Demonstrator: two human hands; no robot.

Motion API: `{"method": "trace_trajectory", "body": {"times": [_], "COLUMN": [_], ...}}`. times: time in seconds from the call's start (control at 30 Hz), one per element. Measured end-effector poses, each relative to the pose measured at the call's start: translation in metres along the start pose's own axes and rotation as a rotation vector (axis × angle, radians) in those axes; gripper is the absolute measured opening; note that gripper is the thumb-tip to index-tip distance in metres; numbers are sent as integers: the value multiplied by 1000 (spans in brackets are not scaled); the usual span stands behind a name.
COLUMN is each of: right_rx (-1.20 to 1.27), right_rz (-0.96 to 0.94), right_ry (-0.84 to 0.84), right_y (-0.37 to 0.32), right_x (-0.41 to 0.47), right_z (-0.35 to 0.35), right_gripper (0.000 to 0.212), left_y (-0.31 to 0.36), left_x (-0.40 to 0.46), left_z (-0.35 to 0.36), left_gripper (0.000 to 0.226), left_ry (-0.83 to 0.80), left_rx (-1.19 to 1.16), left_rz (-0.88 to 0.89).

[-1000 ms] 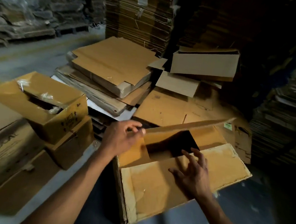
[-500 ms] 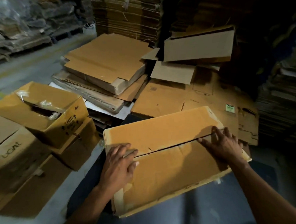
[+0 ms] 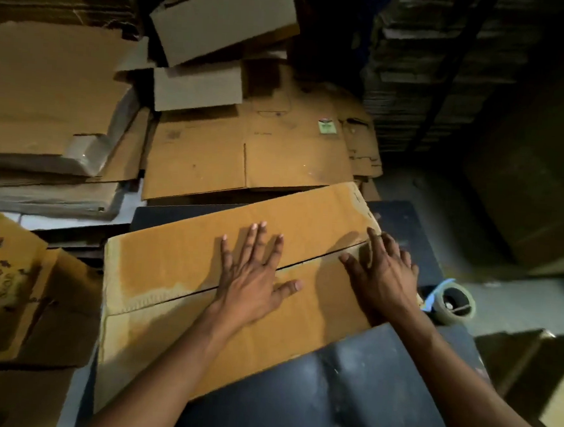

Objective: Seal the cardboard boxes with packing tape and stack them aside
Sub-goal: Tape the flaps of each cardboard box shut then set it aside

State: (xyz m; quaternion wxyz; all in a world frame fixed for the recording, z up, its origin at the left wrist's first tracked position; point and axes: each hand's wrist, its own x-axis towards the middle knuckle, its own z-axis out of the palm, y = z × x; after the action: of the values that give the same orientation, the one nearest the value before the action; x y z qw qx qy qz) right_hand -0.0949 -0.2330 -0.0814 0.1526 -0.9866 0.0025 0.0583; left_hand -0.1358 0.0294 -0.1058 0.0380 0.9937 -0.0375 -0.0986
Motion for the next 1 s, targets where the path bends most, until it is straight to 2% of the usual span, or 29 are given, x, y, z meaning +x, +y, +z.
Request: {"method": "trace_trajectory", "body": {"times": [0.13, 0.2, 0.27, 0.3, 0.37, 0.43, 0.57, 0.67, 0.83, 1.0], "right_rx": [324, 307, 147, 47, -113, -228, -361, -386, -409, -214], "right_rz": [7, 41, 53, 58, 51, -26, -291, -365, -341, -175], "right_ry": [-13, 1, -32, -100, -282, -410, -522, -582, -505, -336], "right_y": [53, 98, 152, 178, 222, 255, 281, 280, 293, 294], "right_x": [-6, 6, 29, 41, 63, 81, 102, 107, 107, 115], "right_z": [-30, -38, -35, -33, -29, -21, -1, 3, -2, -75], "right_gripper": [52, 40, 28, 31, 52, 68, 62, 50, 36, 22], "left_y": [78, 104, 121, 126, 134, 140, 151, 158, 190, 238], "left_x": [31, 38, 43, 44, 42, 40, 42, 43, 50, 64], "left_z": [-4, -4, -2, -1, 1, 2, 3, 6, 3, 2], "left_gripper": [96, 91, 84, 81, 79, 77, 70, 69, 69, 73], "left_ry": [-50, -43, -14, -3, 36, 85, 155, 168, 142, 102], "left_rx": [-36, -50, -54, -52, -54, -67, -106, -105, -109, -157], "left_rz": [85, 81, 50, 28, -17, -44, -87, -117, -140, -147]}}
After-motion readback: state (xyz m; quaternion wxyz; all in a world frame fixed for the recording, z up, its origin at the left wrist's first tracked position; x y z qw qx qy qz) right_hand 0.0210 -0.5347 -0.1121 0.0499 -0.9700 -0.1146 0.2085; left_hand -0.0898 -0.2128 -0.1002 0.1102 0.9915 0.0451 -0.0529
